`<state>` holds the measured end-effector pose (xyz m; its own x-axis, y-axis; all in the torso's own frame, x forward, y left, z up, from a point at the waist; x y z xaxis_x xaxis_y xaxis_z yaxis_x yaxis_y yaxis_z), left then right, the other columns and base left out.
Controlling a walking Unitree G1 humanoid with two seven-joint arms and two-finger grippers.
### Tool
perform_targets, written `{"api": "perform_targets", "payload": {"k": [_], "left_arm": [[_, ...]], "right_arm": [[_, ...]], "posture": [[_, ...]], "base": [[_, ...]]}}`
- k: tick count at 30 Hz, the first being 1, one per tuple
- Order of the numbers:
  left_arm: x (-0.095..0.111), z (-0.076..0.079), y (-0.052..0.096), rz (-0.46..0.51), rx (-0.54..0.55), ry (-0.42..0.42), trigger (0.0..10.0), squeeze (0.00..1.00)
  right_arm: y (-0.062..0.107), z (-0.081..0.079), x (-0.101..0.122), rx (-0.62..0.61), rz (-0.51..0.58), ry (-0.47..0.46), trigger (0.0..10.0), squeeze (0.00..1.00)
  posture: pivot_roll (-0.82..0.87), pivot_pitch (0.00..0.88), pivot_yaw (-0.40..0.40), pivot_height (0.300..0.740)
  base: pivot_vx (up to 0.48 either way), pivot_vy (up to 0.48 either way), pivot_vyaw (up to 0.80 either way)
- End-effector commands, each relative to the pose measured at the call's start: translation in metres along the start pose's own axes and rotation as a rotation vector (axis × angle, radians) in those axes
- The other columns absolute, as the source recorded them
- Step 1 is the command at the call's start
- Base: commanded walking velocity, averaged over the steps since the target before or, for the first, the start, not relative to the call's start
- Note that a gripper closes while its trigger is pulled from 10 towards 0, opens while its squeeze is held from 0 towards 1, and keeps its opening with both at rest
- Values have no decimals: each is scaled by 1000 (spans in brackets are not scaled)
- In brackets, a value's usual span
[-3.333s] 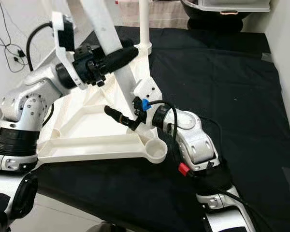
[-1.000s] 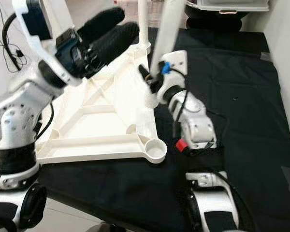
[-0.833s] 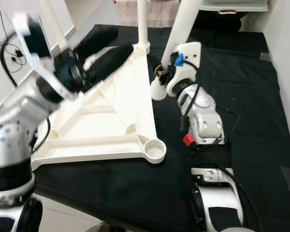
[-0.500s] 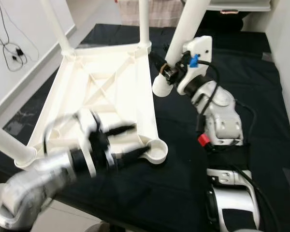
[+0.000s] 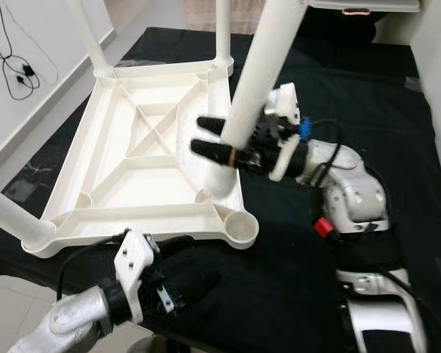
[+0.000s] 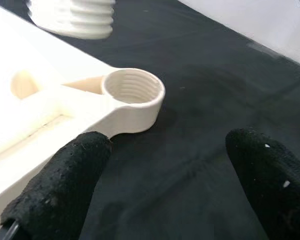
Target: Building children table
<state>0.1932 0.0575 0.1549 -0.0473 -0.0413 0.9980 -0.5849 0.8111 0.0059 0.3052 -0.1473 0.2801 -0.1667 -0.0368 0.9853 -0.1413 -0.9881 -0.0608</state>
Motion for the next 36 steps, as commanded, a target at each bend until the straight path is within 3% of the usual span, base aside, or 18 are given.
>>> {"api": "perform_targets", "payload": {"k": [1, 7, 14, 17, 21, 26, 36], "left_arm": [[-1, 6, 3, -7, -13, -55, 10000, 0], [-4, 9, 9, -20, 0, -103, 10000, 0], [-8, 6, 20, -43, 101, -109, 10000, 0], [-9, -2, 26, -59, 203, -129, 10000, 0], [-9, -4, 29, -59, 239, -141, 10000, 0], [-9, -13, 34, -66, 321, -145, 10000, 0], [-13, -9, 39, -95, 296, -129, 10000, 0]], "right_arm": [[-5, -10, -7, 97, -35, -22, 10000, 0], [-11, -20, -16, 196, -83, -51, 10000, 0], [-4, -25, -14, 238, -66, -76, 10000, 0], [-7, -21, -16, 228, -82, -48, 10000, 0], [-9, -19, -16, 227, -83, -37, 10000, 0], [-11, -6, -16, 171, -110, 45, 10000, 0], [-2, -9, -1, 202, -89, 65, 10000, 0]], "posture": [[-36, 246, 43, 740], [-29, 267, 48, 740], [-15, 282, 56, 740], [-8, 288, 60, 740], [6, 298, 59, 740], [26, 335, 65, 740], [43, 359, 79, 740]], "base": [[0, 0, 0], [0, 0, 0], [0, 0, 0], [0, 0, 0], [0, 0, 0], [0, 0, 0], [0, 0, 0]]}}
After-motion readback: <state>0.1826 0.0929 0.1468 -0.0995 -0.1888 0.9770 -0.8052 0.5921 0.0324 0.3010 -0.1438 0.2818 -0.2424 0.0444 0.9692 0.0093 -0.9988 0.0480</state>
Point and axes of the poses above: a point about 5 cm out from each wrist's last joint towards the gripper, its own y axis pointing back from the gripper into the wrist, its own x axis along the axis of the wrist's last joint, z = x × y, the point moved 2 cm from there along -y, pointing out of the wrist towards the gripper, and after that the axes turned 1 degree about -y, right-handed, at the moved point
